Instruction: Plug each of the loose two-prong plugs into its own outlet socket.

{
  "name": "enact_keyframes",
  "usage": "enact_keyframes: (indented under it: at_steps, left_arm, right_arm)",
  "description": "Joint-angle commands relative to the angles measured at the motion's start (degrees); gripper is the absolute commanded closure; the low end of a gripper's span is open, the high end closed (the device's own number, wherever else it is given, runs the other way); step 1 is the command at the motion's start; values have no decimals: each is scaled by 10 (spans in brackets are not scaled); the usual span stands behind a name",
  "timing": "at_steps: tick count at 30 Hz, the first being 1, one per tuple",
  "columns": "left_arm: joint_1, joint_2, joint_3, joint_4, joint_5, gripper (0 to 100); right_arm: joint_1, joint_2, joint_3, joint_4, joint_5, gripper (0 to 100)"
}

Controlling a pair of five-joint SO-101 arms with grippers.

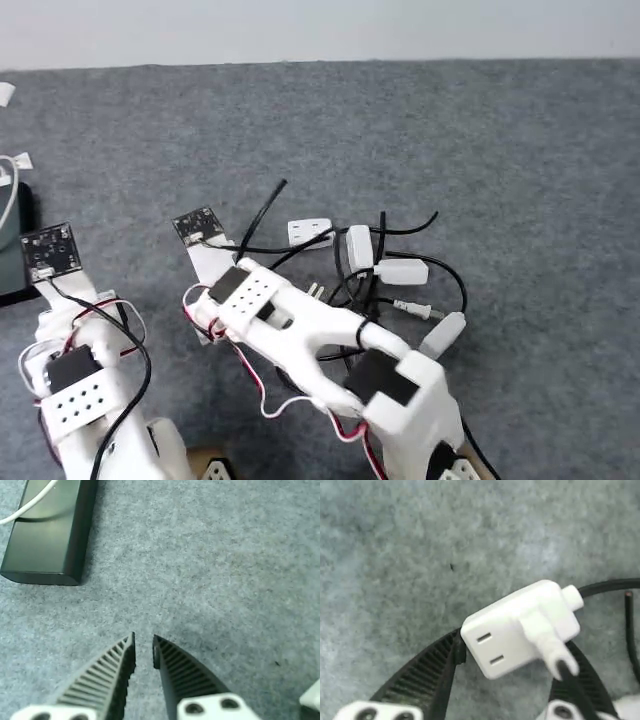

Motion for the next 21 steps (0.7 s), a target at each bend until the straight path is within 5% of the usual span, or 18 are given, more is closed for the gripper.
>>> enact_keyframes:
  at_steps: [1, 5, 10, 21]
  left_arm:
    - [-3, -4, -27, -17, 7, 987]
    - [-3, -4, -26, -17, 7, 987]
    - [-3, -4, -26, -16, 7, 987]
    - [0, -3, -25, -17, 7, 987]
  right_arm:
    - [15, 15, -74, 36, -4, 735]
    - [29, 36, -116, 95, -4, 757]
    - [72, 49, -127, 110, -4, 997]
    - [153, 9, -105, 175, 18, 991]
